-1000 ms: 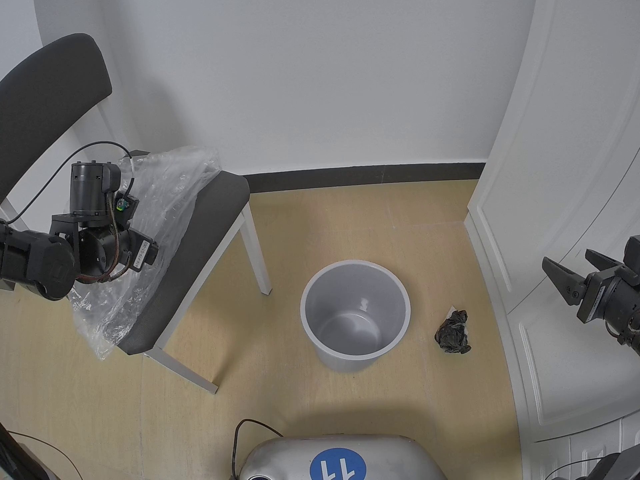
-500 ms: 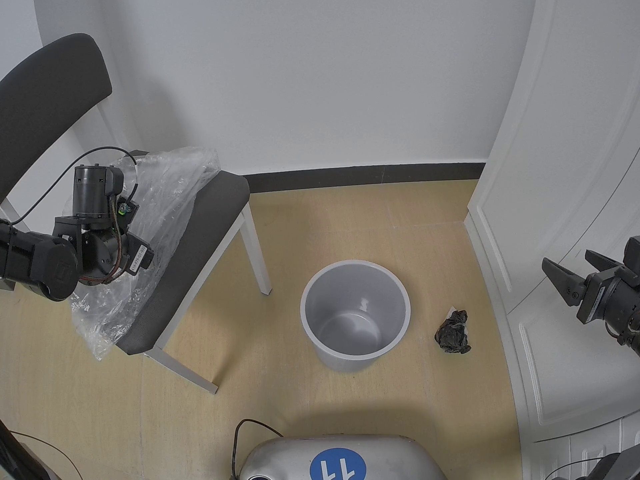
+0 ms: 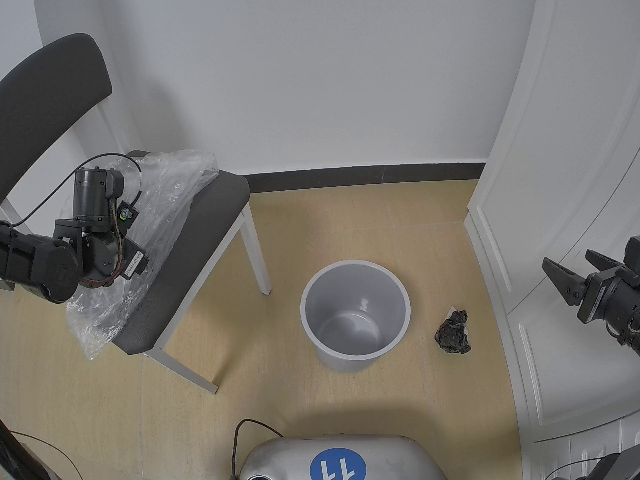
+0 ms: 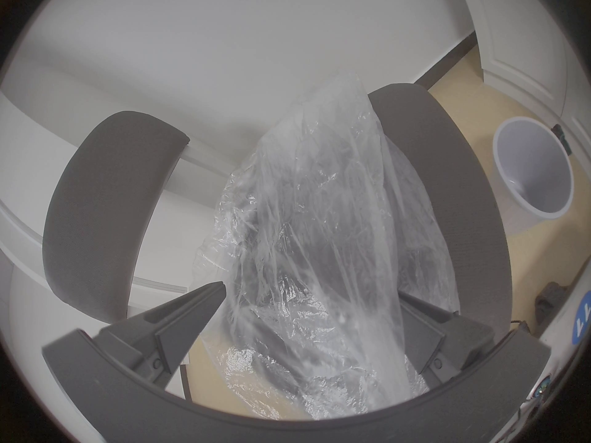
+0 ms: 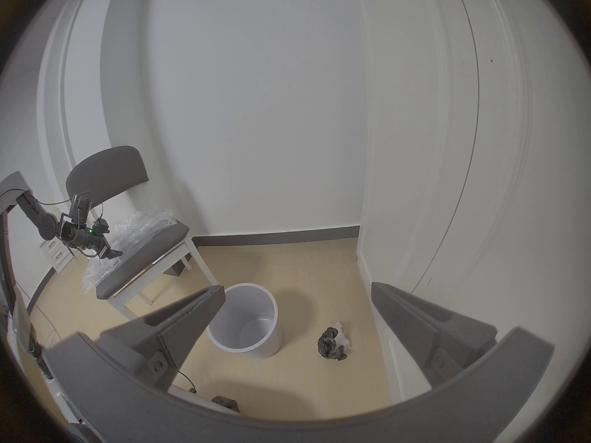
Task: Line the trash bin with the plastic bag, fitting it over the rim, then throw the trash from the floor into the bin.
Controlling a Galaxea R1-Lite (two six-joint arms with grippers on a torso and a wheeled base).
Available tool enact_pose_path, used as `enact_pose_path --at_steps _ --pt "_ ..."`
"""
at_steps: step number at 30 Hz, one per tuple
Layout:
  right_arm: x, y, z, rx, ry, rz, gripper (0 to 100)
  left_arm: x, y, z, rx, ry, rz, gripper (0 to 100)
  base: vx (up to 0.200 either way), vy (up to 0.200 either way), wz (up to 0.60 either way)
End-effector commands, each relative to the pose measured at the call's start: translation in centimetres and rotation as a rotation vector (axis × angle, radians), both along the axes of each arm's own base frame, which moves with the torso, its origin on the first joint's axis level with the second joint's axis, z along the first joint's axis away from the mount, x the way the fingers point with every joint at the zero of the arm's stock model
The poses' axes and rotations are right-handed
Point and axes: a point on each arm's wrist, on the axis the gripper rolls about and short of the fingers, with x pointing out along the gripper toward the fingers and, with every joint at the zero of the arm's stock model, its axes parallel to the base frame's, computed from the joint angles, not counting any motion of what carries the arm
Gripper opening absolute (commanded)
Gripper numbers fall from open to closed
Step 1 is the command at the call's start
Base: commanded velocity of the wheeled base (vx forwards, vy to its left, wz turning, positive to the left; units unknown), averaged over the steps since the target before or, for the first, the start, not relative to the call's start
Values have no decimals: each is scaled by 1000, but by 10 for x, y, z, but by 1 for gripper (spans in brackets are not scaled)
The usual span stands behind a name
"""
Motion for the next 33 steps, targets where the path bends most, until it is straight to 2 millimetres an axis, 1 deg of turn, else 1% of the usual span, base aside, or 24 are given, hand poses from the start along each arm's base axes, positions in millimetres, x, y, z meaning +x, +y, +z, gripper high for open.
enact_pose_path --at_steps 1,4,5,10,16,19,22,23,24,25,28,30,31,33 --pt "0 0 -1 -1 2 0 100 2 0 -3 9 8 12 100 0 0 0" --pt "0 0 -1 -1 2 0 100 3 1 -6 14 17 20 100 0 0 0" --pt "0 0 -1 -1 2 0 100 3 1 -6 15 18 21 0 0 0 0" --pt "0 0 0 0 1 0 100 4 1 -6 12 15 21 0 0 0 0" --pt "0 0 -1 -1 4 0 100 0 1 -1 -5 -2 16 0 0 0 0" --pt "1 1 -2 -4 11 2 100 -11 1 12 -13 -38 4 0 0 0 0" --pt "4 3 -1 -2 14 11 100 -18 -1 21 -18 -65 -9 0 0 0 0" --pt "8 5 -1 9 14 9 100 -22 -3 26 -21 -80 -16 0 0 0 0" --pt "9 5 -1 10 16 9 100 -22 -3 27 -22 -82 -18 0 0 0 0" --pt "13 8 0 25 19 12 100 -27 -6 33 -26 -100 -30 0 0 0 0" --pt "13 14 1 72 24 38 100 -35 -9 44 -39 -134 -51 0 0 0 0" --pt "13 21 -1 102 45 77 100 -41 -14 54 -57 -172 -68 0 0 0 0" --pt "12 22 -2 104 50 84 100 -41 -15 57 -60 -180 -72 0 0 0 0" --pt "13 31 -7 120 82 123 100 -43 -19 65 -74 -212 -84 0 0 0 0"
